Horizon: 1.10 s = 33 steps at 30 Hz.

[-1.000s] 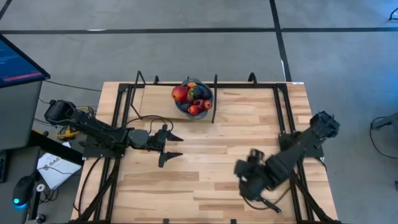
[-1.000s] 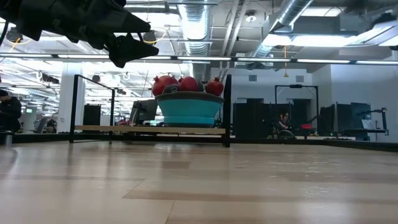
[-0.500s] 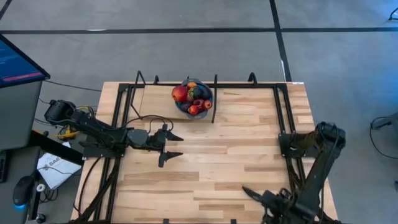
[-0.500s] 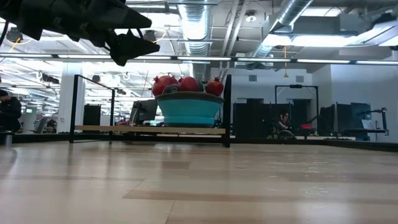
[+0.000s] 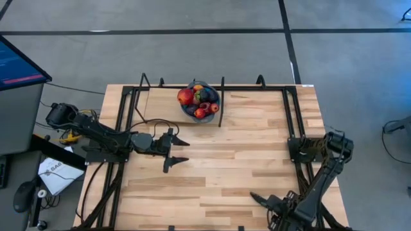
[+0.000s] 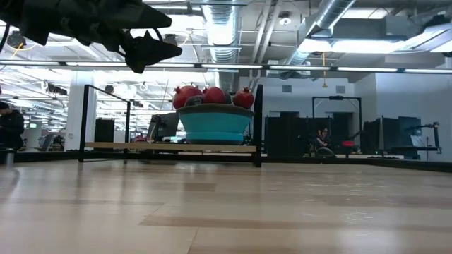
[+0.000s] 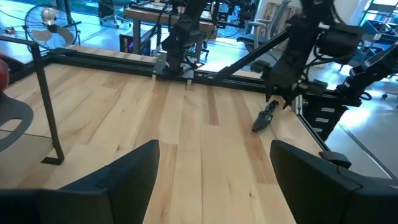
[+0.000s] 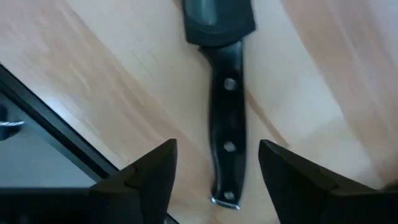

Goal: Pick & Place Fruit
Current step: Put the black knife on the shelf

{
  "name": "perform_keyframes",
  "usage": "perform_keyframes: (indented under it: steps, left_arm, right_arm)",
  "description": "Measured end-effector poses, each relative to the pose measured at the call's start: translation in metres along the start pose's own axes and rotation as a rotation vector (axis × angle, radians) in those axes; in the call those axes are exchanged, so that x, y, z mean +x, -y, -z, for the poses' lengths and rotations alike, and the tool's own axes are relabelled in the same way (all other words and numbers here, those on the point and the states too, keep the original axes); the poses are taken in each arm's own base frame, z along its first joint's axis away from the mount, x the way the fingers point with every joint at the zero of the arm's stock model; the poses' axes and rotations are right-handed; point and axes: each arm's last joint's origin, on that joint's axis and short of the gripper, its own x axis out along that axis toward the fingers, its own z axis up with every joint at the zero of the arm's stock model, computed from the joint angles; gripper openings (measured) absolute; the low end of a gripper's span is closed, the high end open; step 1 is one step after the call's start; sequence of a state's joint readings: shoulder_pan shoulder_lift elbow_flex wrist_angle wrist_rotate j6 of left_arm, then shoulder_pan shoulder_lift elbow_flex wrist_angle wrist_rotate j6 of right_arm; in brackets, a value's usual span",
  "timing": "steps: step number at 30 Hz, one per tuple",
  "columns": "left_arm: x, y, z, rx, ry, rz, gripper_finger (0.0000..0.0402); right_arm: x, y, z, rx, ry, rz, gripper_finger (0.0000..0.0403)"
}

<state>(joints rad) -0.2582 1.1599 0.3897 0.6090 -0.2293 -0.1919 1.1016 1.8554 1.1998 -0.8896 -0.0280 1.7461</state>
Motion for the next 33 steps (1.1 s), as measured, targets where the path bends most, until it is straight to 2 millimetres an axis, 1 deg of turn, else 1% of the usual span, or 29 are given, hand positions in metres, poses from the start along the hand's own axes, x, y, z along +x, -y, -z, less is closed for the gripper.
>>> perform_keyframes:
  steps: [3, 6, 16, 20, 23, 27, 30, 33]
  left_arm:
    - [0.0, 0.002, 0.0, -0.006, -0.003, 0.016, 0.0298]
    - [-0.001, 0.006, 0.001, -0.003, -0.005, 0.032, 0.0298]
    - [-0.002, 0.01, 0.002, -0.013, -0.006, 0.051, 0.0298]
    - [-0.002, 0.011, 0.002, -0.015, -0.007, 0.054, 0.0298]
    - [-0.004, 0.015, 0.003, 0.013, -0.009, 0.066, 0.0298]
    - [-0.007, 0.024, 0.005, 0.053, -0.004, 0.046, 0.0298]
    - [-0.012, 0.035, 0.009, 0.096, -0.006, 0.0, 0.0298]
    - [-0.021, 0.048, 0.015, 0.161, -0.023, -0.086, 0.0298]
  right_arm:
    - [0.009, 0.002, -0.002, -0.022, -0.02, -0.053, 0.0198]
    - [0.017, 0.006, -0.002, -0.051, -0.048, -0.034, 0.018]
    - [0.024, 0.012, -0.008, -0.066, -0.055, -0.011, 0.0113]
    - [0.024, 0.011, -0.016, -0.083, -0.062, -0.018, 0.009]
    - [0.024, 0.009, -0.029, -0.1, -0.061, -0.035, 0.0089]
    - [0.023, 0.001, -0.053, -0.13, -0.027, -0.102, 0.0101]
    - [0.02, -0.008, -0.075, -0.159, 0.086, -0.18, 0.0103]
    - [0.014, -0.018, -0.104, -0.183, 0.267, -0.234, 0.0101]
